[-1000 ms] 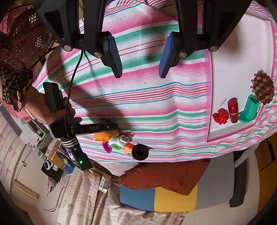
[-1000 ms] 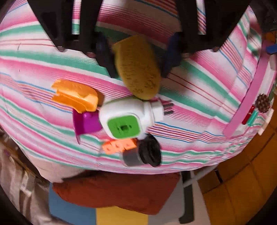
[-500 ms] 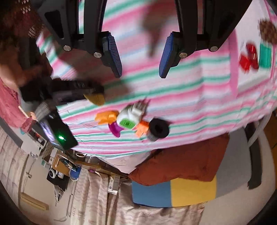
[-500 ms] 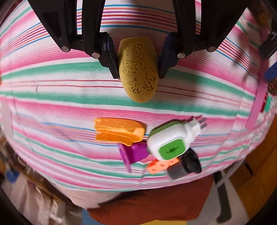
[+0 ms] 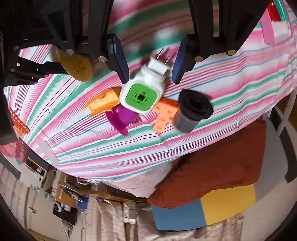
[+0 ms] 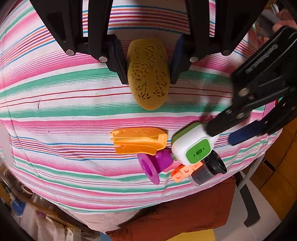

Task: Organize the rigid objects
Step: 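Grasp the white plug with green face with the left tool while the right tool holds the sponge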

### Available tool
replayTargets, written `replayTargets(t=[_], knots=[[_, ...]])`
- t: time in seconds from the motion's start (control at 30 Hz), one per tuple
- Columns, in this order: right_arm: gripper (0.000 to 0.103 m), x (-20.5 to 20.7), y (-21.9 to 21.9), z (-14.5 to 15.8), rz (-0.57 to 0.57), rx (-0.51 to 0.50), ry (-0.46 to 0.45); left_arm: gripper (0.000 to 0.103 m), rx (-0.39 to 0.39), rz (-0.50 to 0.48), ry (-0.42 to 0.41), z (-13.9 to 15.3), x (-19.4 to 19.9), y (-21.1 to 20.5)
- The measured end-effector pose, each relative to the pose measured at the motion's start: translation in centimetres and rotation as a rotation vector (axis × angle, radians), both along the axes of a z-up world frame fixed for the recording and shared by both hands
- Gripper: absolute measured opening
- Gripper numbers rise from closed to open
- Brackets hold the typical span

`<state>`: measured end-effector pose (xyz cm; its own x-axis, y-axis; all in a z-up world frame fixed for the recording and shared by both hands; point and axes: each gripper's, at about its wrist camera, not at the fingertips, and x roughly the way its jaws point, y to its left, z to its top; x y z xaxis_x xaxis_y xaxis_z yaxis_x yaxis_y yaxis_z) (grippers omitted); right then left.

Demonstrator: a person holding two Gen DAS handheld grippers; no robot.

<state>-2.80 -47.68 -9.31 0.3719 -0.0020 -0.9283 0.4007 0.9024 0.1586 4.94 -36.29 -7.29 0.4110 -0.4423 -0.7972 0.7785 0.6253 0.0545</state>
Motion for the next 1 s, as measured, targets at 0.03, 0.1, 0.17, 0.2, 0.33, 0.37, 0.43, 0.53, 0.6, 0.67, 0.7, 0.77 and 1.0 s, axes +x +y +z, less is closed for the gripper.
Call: replayTargets(t=[0.03,0.1,0.17,0.2,0.33,0.37,0.43,0.53,0.6,0.67,0.7,0.77,1.0], knots=[[0.045,0.0,-0.1,0.0,-0.003,0.004,-0.001,0.051,0.009,-0.011,-0.002,-0.3,0.1,-0.3],[0.045,-0.1,-0.3,0.0,-0.006,0.007,-0.001,0.052,0.024,-0.024,0.003,-0.8,0.3,-0.9],[0.045,-0.1,-0.3,0.0,-0.004,0.002,0.0,0.053,0.031,-0.033,0.013,-1.2,0.6,-1.5],[0.045,0.0,-0.4,0.0,-0.003,-0.002,0.001,0.053,0.035,-0.034,0.016,-1.4,0.6,-1.7],[0.045,0.2,-0.1,-0.2,0.007,-0.023,0.002,0.054,0.009,-0.034,0.007,-1.8,0.7,-1.9],[0.045,0.2,-0.1,-0.2,0.007,-0.026,0.001,0.053,-0.004,-0.036,0.011,-1.9,0.7,-1.7],[0.045,0.3,-0.1,-0.3,0.007,-0.028,-0.001,0.052,-0.013,-0.045,0.005,-2.0,0.6,-1.5],[0.045,0.4,0.1,-0.3,0.018,-0.046,-0.001,0.05,-0.026,-0.025,0.019,-2.1,0.4,-0.6],[0.045,0.3,0.4,-0.3,0.02,-0.057,-0.002,0.046,-0.042,-0.003,0.039,-2.1,0.3,0.3],[0.045,0.4,0.6,-0.4,0.019,-0.057,-0.005,0.039,-0.039,0.006,0.027,-2.0,-0.3,1.4],[0.045,0.3,0.8,-0.4,0.018,-0.057,-0.006,0.033,-0.032,0.005,0.023,-2.1,-0.7,2.0],[0.045,0.4,0.9,-0.4,0.015,-0.059,-0.01,0.033,-0.031,0.009,0.02,-1.9,-1.2,3.0],[0.045,-0.1,0.9,-0.1,0.017,-0.07,-0.013,0.031,-0.062,0.013,0.016,-1.2,-2.5,5.0]])
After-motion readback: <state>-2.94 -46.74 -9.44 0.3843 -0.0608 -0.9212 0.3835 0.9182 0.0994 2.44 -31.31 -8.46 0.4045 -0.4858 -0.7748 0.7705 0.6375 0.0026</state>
